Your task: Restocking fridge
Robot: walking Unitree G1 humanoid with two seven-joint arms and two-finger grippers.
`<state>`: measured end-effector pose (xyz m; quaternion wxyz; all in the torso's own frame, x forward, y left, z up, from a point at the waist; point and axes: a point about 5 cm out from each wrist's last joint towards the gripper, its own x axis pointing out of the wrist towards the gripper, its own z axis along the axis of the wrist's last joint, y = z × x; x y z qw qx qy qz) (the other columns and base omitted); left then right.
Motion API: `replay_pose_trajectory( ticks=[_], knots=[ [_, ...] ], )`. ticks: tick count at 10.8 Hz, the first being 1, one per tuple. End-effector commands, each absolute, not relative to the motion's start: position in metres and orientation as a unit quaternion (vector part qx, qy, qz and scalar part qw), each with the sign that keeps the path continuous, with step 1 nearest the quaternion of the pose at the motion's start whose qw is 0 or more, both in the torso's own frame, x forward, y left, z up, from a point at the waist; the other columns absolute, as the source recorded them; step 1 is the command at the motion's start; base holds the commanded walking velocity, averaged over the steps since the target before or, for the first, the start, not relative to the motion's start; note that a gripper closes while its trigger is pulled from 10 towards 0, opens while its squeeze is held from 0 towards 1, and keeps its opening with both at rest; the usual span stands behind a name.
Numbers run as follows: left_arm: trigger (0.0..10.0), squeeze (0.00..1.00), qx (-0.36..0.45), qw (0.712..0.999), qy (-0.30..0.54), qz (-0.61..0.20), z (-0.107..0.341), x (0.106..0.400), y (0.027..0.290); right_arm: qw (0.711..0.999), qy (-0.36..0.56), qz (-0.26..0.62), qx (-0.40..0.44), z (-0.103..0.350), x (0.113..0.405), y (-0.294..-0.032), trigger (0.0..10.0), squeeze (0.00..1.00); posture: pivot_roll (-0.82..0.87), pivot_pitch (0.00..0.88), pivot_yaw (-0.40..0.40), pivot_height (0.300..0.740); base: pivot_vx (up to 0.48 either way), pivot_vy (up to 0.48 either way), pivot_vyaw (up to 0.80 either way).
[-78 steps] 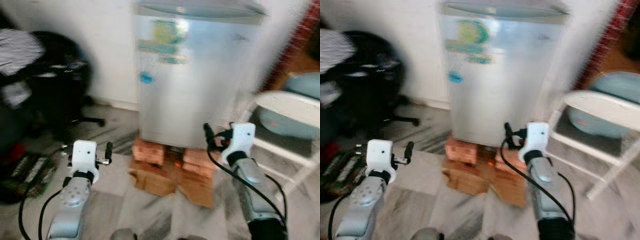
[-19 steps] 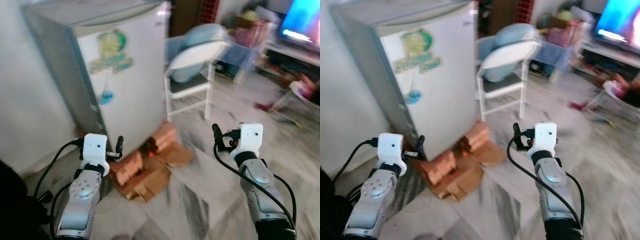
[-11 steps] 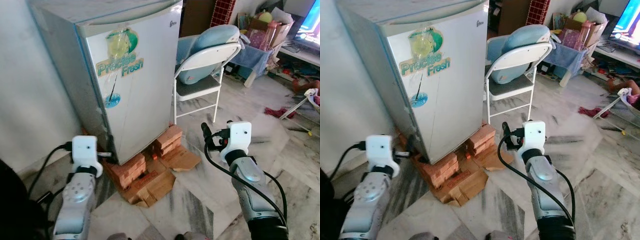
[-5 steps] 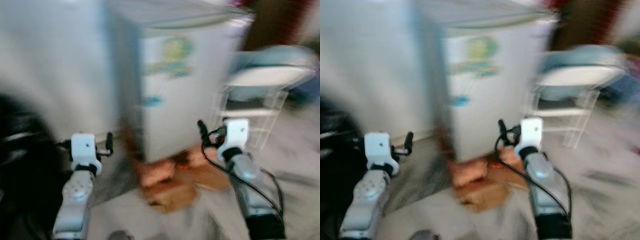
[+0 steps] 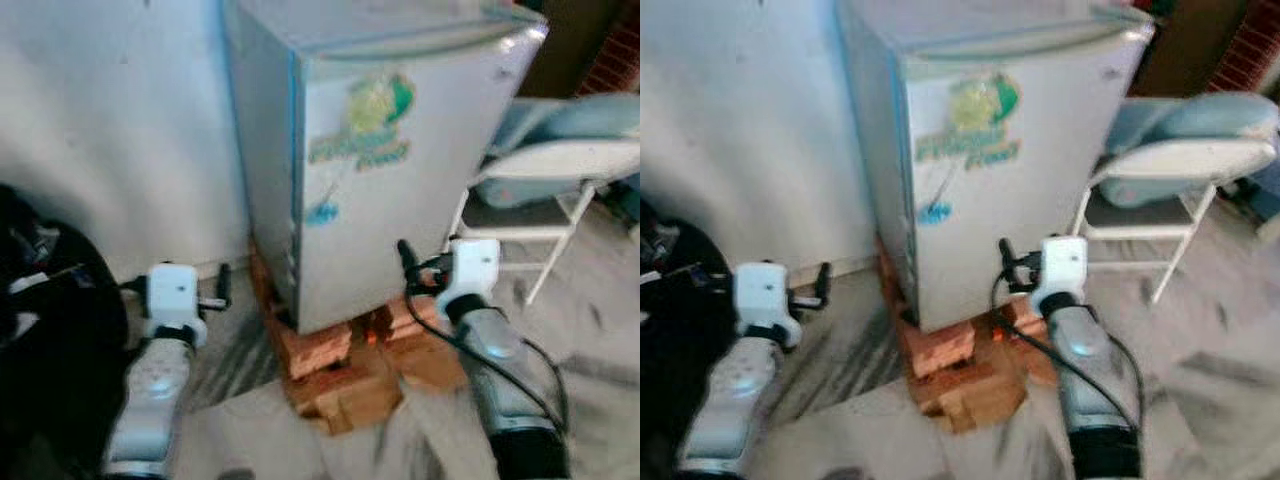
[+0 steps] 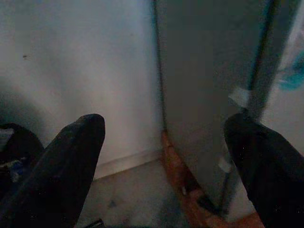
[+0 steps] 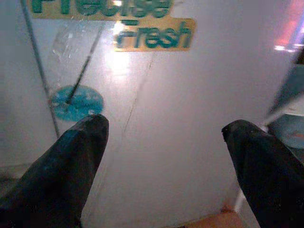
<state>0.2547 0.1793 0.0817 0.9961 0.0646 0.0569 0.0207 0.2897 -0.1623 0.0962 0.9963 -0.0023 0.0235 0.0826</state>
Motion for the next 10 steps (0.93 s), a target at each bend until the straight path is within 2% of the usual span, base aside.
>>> replay_pose_trajectory(
  ticks=[1,3,7,8,9,10],
  knots=[
    [10.0,0.0,0.065,0.995,0.065,0.024,0.0786,0.2547,0.1799,0.996,0.022,0.082,-0.007,0.0973,0.2904,-0.1647,10.0,0.0,0.08,0.0,-0.027,0.74,0.48,0.0,0.0],
    [10.0,0.0,0.061,0.995,0.071,0.035,0.0767,0.2541,0.1805,0.996,0.021,0.09,-0.01,0.0981,0.2909,-0.1635,10.0,0.0,0.08,0.0,-0.031,0.74,0.476,0.0,0.0],
    [10.0,0.0,0.045,0.995,0.073,0.052,0.0751,0.2532,0.1821,0.994,0.022,0.106,-0.006,0.0972,0.2884,-0.1591,10.0,0.0,0.08,0.0,-0.033,0.74,0.0,0.0,0.0],
    [10.0,0.13,0.025,0.996,0.079,0.038,0.0736,0.2546,0.1791,0.994,0.021,0.112,-0.009,0.0975,0.2879,-0.1583,10.0,1.0,0.08,0.0,-0.033,0.74,0.0,0.0,0.0],
    [10.0,1.0,0.016,0.996,0.082,0.031,0.0728,0.2549,0.1778,0.994,0.025,0.105,-0.017,0.0962,0.2878,-0.1603,10.0,0.92,0.08,0.0,-0.037,0.74,0.0,0.0,0.0],
    [10.0,1.0,0.017,0.996,0.084,0.028,0.0723,0.255,0.1773,0.994,0.027,0.104,-0.021,0.0952,0.2877,-0.1618,10.0,0.26,0.08,0.0,-0.038,0.74,0.0,0.0,0.0]
  ],
)
